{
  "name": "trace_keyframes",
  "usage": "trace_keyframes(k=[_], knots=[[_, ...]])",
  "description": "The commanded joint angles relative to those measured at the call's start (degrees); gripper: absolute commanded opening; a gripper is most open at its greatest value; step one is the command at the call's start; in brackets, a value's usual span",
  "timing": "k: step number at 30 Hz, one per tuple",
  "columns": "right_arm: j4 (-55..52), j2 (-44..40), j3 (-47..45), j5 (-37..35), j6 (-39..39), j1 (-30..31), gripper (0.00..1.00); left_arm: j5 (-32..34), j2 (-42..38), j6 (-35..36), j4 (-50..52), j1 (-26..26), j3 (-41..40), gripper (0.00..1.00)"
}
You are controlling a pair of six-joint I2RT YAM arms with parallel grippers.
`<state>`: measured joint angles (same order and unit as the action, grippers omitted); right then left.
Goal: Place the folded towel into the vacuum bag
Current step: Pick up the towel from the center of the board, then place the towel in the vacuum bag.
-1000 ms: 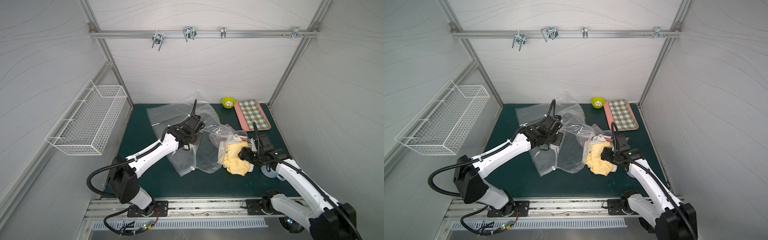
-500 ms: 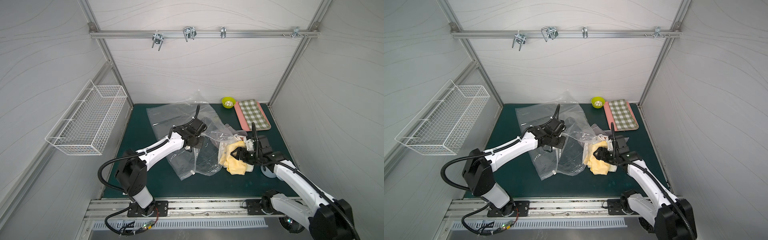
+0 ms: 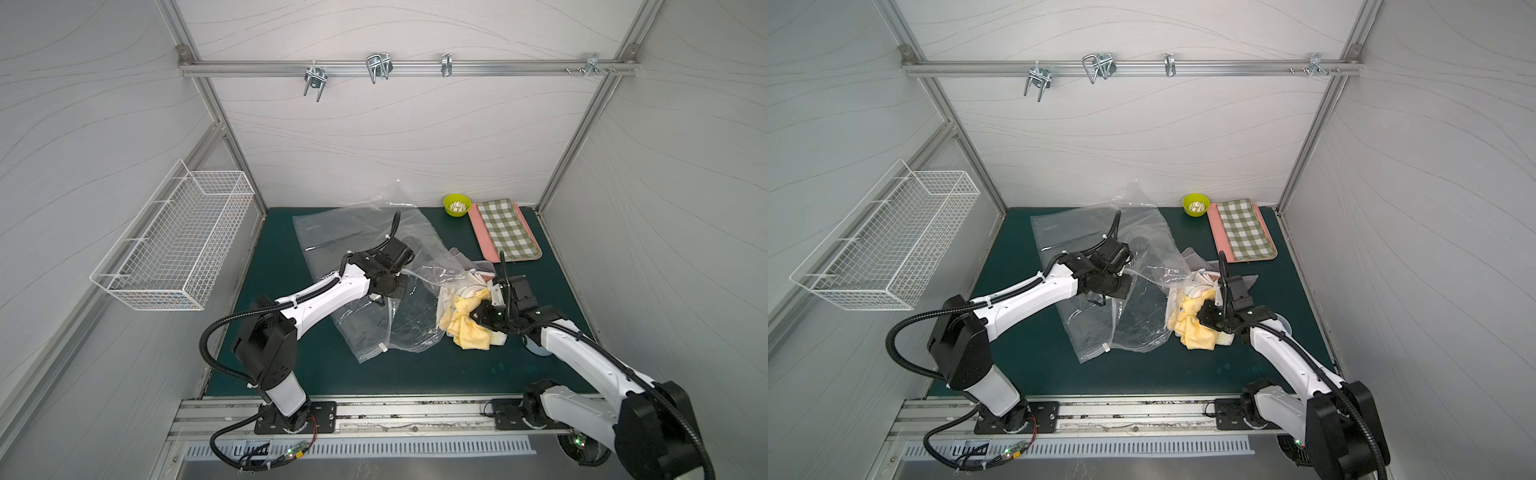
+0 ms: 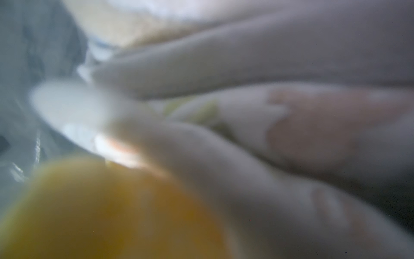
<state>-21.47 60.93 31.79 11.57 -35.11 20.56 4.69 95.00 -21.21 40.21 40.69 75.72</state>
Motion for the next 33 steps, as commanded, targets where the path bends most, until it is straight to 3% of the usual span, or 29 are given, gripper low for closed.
trace_keyframes(k=[1, 8, 13, 23, 29, 33], knots=[[1.93, -0.15, 0.34, 0.63, 0.01, 0.19, 0.00, -2.14, -0.51, -1.98, -2.12, -0.76, 0.79, 0.00], [-1.51, -5.46, 7.02, 2.79, 2.82, 0.30, 0.00, -5.91, -0.61, -3.70, -3.67, -3.33, -0.32, 0.00], [-4.78, -8.41, 17.53, 7.81, 7.03, 1.07, 0.00, -7.42, -0.08, -3.84, -4.33, -3.54, -0.60, 0.00], [3.15, -8.63, 34.99, 12.29, 8.86, 13.88, 0.00, -15.01, -0.01, -5.88, -8.97, -5.01, -2.33, 0.00], [10.47, -2.72, 29.31, 9.89, 7.18, 21.91, 0.00, -19.82, -0.34, -7.64, -9.87, -7.25, -1.73, 0.00], [16.22, 4.67, 21.15, 3.55, 7.85, 25.41, 0.00, -24.45, -1.03, -8.97, -9.23, -9.81, 0.12, 0.00]])
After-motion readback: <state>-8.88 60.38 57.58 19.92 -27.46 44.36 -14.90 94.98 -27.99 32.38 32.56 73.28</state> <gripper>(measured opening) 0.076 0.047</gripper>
